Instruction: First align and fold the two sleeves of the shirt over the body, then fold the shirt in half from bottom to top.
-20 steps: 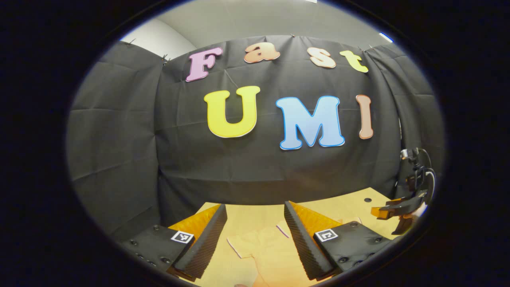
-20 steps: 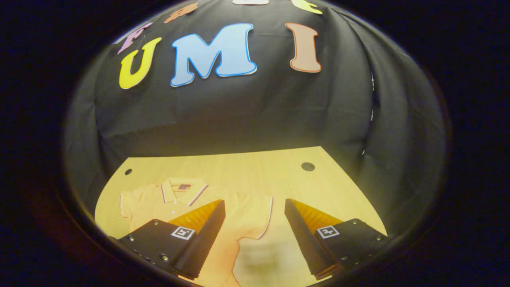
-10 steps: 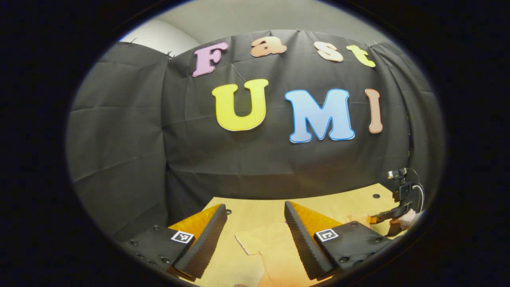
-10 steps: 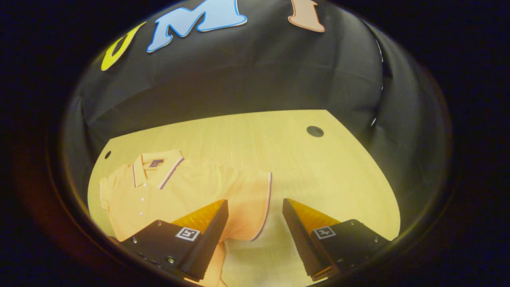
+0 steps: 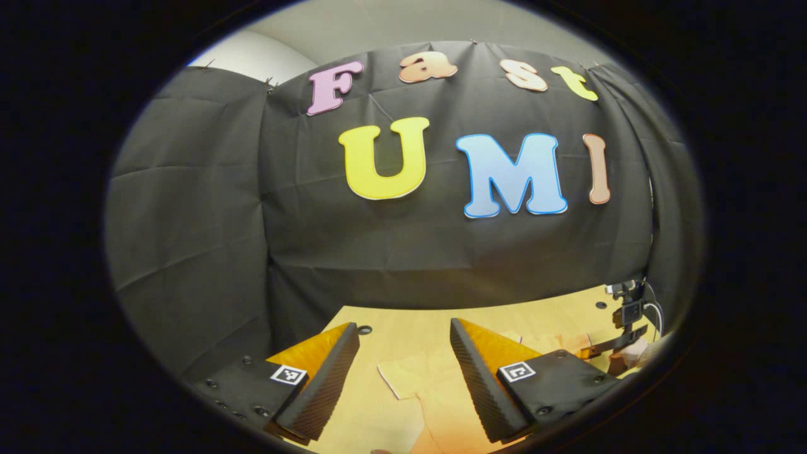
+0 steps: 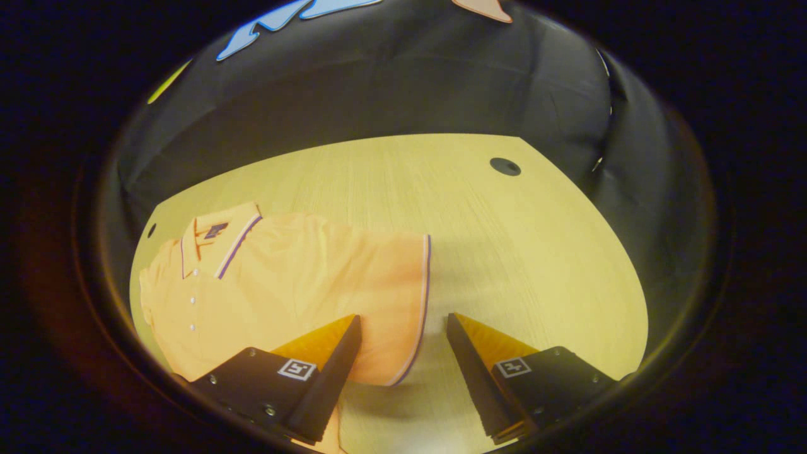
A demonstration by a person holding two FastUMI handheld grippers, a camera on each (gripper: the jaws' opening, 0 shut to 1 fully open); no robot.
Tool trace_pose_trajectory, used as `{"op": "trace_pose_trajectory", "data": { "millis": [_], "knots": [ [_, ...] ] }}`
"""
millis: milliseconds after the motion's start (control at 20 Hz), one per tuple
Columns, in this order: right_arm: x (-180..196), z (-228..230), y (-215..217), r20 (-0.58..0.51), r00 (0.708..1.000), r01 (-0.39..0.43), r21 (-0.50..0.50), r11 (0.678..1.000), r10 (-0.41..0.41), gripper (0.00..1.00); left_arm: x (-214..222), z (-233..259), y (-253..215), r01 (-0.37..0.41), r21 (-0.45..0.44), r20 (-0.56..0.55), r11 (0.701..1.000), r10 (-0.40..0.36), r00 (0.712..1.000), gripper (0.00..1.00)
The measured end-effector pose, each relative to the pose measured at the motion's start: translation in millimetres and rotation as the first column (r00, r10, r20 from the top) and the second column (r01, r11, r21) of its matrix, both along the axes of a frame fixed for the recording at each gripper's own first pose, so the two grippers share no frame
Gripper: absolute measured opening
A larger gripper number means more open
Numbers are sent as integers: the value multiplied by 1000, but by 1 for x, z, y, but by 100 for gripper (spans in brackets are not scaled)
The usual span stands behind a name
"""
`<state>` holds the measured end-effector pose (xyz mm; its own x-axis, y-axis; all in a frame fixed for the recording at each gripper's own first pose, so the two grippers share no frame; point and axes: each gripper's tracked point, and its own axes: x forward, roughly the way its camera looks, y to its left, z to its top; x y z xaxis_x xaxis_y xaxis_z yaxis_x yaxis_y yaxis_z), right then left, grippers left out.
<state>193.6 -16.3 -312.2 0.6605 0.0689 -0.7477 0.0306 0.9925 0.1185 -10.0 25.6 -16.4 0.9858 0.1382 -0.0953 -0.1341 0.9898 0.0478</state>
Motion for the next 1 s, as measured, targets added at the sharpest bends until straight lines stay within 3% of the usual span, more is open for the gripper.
{"op": "trace_pose_trajectory", "data": {
  "millis": [200,250,300,350,400,450,800,1000],
  "knots": [
    [3,0,4,23,1000,-10,4,1000,10,78,-2,-3,3,-11,-10,-8,1000,11,1000,94],
    [4,0,6,29,999,-17,14,1000,17,56,-1,-3,4,-13,-12,-8,1000,13,1000,94],
    [4,0,9,25,1000,-19,25,999,19,51,-1,-2,4,-13,-14,-7,1000,13,1000,94],
    [4,2,13,29,999,-25,45,999,23,32,-1,-3,4,-13,-15,-9,1000,13,1000,94],
    [4,2,15,19,1000,-17,52,999,16,27,-1,-3,2,-12,-15,-10,1000,12,1000,94],
    [6,2,15,21,1000,-9,52,999,8,9,-1,-4,2,-11,-16,-10,1000,10,1000,94],
    [12,18,15,41,999,5,49,999,-7,8,-5,-5,9,-20,-22,-13,1000,20,1000,94],
    [27,56,42,124,991,-60,44,997,54,8,-7,-6,15,-29,-30,-12,999,29,1000,94]
  ]
}}
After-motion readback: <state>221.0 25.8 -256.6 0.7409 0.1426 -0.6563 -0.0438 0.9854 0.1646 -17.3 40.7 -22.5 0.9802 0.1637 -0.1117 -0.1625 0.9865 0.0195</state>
